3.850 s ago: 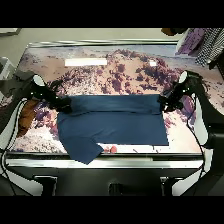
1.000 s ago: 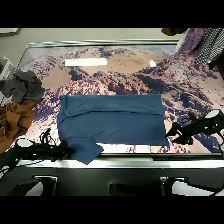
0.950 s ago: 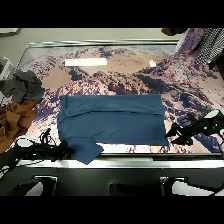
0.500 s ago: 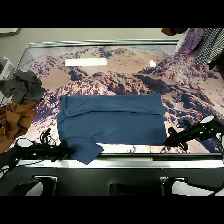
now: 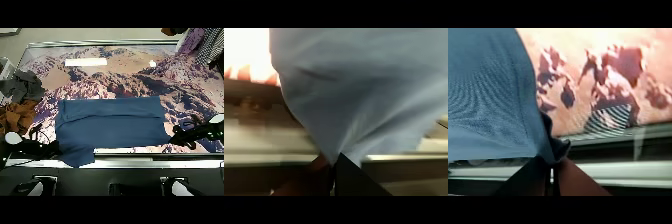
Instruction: Fold the clothes and pants, and hang the long-sleeved shirts on hangers.
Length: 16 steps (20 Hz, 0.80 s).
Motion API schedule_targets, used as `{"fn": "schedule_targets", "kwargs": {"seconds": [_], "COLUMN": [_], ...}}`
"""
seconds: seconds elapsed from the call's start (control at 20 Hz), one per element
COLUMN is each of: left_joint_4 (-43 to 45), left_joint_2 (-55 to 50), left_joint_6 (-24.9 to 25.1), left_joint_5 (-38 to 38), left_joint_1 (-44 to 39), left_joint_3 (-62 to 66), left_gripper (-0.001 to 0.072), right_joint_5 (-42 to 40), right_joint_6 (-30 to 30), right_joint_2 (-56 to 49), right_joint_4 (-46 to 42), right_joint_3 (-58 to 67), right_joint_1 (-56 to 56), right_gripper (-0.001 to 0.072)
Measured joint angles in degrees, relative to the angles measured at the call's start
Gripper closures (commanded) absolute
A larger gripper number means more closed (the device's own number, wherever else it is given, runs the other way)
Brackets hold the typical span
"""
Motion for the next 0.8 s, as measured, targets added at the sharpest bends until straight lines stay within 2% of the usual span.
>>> {"fn": "schedule_targets", "kwargs": {"seconds": [0.2, 0.35, 0.55, 0.8], "left_joint_4": [2.6, 3.3, 3.9, 3.8], "left_joint_2": [7.9, 6.9, -3.8, -22.1], "left_joint_6": [-5.0, -5.1, -1.4, 3.3], "left_joint_5": [-6.6, -7.0, -5.8, -4.1], "left_joint_1": [0.0, 0.0, 0.0, -0.3], "left_joint_3": [4.9, 9.1, 17.9, 33.6], "left_gripper": [0.0694, 0.0694, 0.0694, 0.0694], "right_joint_5": [3.7, 1.9, -5.4, -15.7], "right_joint_6": [1.5, 0.6, -5.4, -16.0], "right_joint_2": [9.5, 12.3, 9.7, 1.4], "right_joint_4": [-1.9, 1.2, 9.6, 21.4], "right_joint_3": [0.0, 0.0, 0.0, 0.0], "right_joint_1": [0.0, 0.0, 0.0, 0.0], "right_gripper": [0.0689, 0.0689, 0.0689, 0.0689]}}
